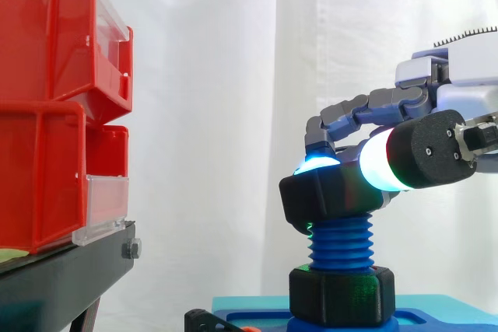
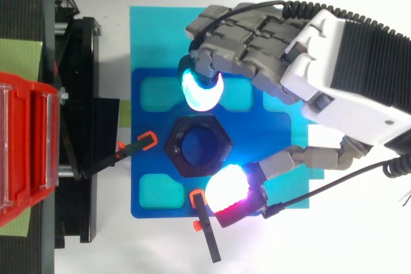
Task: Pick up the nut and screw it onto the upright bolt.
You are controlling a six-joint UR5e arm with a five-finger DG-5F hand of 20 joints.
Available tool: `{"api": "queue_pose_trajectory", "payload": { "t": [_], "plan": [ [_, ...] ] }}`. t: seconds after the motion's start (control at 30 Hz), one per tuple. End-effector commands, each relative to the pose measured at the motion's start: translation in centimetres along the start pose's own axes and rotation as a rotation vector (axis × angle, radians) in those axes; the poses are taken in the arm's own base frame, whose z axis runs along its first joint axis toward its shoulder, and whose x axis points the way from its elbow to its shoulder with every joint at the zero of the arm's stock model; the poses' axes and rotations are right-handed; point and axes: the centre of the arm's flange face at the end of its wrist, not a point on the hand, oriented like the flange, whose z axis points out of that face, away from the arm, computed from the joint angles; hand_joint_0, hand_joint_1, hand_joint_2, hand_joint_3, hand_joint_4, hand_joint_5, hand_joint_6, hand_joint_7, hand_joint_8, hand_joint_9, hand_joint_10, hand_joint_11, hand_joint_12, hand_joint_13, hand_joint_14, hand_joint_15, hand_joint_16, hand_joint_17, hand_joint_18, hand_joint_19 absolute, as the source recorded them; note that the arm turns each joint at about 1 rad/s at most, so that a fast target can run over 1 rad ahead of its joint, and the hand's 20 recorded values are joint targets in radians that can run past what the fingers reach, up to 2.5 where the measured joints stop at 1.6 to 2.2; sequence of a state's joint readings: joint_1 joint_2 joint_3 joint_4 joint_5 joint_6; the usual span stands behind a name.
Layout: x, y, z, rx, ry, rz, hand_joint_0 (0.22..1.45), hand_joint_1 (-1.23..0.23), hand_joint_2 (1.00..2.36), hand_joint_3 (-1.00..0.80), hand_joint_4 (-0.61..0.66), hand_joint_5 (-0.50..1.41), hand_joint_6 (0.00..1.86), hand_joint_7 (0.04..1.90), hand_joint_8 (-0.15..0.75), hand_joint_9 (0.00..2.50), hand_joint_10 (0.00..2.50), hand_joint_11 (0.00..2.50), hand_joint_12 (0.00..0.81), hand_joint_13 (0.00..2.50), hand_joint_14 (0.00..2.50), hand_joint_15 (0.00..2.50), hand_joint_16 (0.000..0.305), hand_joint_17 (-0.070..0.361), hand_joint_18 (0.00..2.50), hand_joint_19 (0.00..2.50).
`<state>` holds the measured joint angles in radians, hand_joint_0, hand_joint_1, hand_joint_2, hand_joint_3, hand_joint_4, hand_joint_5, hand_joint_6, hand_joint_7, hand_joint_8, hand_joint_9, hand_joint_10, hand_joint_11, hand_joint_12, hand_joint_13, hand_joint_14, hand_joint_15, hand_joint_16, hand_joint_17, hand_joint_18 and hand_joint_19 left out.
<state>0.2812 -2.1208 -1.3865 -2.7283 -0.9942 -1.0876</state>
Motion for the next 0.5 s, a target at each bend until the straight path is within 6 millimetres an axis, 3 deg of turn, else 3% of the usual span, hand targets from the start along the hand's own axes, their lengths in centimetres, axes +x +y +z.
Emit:
{"api": "queue_pose_trajectory", "payload": {
  "t": [0.0, 0.47],
  "plan": [
    [0.04, -0.03, 0.02, -0.001, 0.0, 0.0, 0.54, -0.74, 1.0, -0.5, 0.32, -0.2, 0.51, 1.44, 0.339, 0.44, 0.0, 0.1, 0.376, 0.43, 0.0, 0.0, 0.054, 0.121, 0.54, 0.06],
    [0.05, -0.07, 0.03, -0.006, 0.006, -0.003, 0.52, -0.8, 1.0, -0.5, 0.33, -0.19, 0.5, 1.46, 0.335, 0.41, 0.0, 0.08, 0.387, 0.35, 0.0, 0.0, 0.057, 0.129, 0.47, 0.03]
  ]
}}
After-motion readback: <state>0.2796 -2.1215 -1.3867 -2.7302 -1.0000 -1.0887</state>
